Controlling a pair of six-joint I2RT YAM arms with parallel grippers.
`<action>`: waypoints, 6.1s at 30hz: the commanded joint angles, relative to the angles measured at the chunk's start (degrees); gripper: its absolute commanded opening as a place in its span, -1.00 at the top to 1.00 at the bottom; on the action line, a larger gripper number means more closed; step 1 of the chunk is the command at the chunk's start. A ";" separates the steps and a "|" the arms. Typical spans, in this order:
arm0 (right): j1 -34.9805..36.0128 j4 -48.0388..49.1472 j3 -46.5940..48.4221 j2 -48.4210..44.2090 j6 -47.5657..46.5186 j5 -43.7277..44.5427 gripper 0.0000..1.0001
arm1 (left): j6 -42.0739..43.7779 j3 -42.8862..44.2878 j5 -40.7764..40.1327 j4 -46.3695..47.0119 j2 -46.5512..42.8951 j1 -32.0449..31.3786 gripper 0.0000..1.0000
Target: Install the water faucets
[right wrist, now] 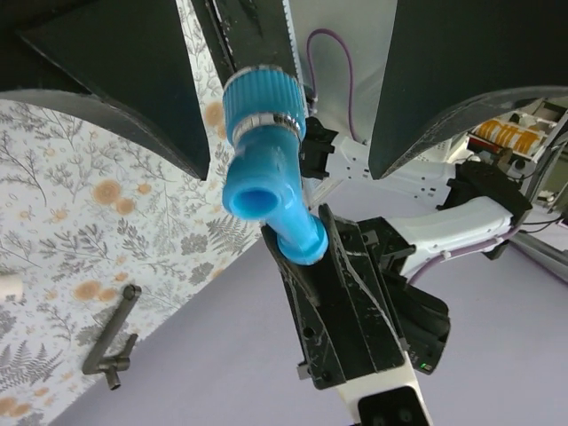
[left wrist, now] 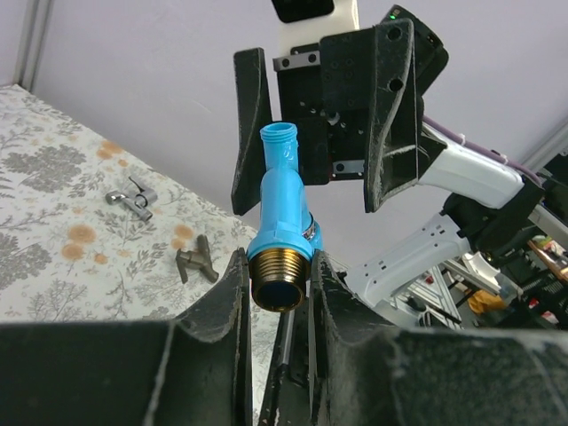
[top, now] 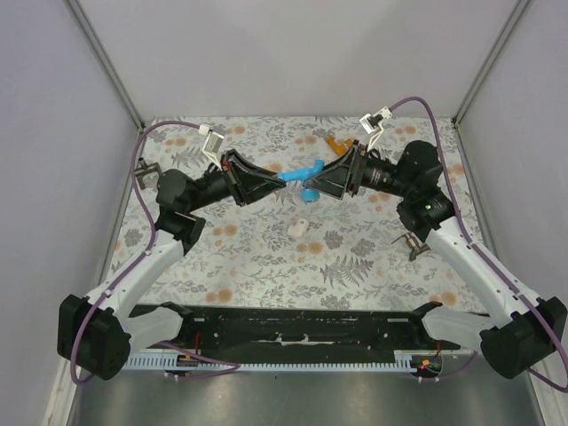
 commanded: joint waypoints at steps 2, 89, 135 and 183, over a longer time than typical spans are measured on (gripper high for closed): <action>-0.29 8.47 3.43 1.70 4.96 -4.05 -0.52 | -1.94 3.53 0.84 5.51 1.82 -2.13 0.96; -1.96 -41.19 -5.44 -13.68 -29.67 39.46 1.00 | 27.59 14.96 -58.75 -46.43 43.30 -23.49 -0.35; 1.11 -58.33 25.40 -1.29 -63.32 -3.35 1.00 | 67.85 -5.16 -21.23 -27.46 -11.54 -23.49 0.96; 7.18 -55.97 29.29 12.86 -32.69 5.96 1.00 | 86.82 -12.11 -41.16 -0.74 -9.70 -33.15 0.95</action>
